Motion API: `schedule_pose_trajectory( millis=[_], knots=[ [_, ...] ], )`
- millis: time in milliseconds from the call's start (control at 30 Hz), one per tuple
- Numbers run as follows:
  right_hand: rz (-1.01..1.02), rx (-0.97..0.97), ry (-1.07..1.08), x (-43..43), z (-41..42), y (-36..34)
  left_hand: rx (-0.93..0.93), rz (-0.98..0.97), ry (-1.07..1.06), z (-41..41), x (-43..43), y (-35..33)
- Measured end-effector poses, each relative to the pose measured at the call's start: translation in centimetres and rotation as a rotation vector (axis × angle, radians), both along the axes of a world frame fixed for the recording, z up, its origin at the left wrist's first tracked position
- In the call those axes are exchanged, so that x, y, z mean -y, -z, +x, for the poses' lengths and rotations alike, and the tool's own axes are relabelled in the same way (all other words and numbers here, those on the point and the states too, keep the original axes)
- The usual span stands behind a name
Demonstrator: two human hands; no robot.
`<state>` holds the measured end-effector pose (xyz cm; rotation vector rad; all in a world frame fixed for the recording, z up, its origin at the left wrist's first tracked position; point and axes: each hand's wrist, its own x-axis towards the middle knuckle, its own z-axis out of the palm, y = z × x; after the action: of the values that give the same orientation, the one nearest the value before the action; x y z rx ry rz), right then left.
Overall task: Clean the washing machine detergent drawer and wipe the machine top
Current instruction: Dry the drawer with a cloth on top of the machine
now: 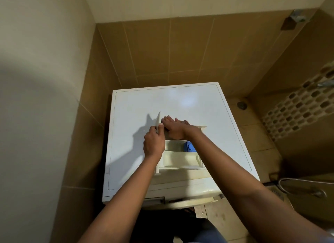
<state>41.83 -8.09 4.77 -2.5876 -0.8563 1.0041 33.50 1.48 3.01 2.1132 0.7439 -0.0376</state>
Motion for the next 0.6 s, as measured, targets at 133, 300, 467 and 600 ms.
schedule_pose_trajectory(
  millis=[133,300,467,600],
  knots=[
    [0.094,0.159,0.059,-0.3,1.4,1.3,-0.005,-0.006,0.003,-0.2,0.0,-0.2],
    [0.134,0.437,0.062,0.8,0.9,3.9,-0.023,-0.013,-0.004,-0.1,-0.1,-0.2],
    [0.181,0.539,0.077,3.0,1.2,4.7,-0.053,-0.003,-0.027,-0.1,0.0,-0.3],
    [0.163,0.49,0.139,5.8,1.8,4.9,-0.075,-0.001,-0.043,-0.1,0.1,-0.3]
  ],
)
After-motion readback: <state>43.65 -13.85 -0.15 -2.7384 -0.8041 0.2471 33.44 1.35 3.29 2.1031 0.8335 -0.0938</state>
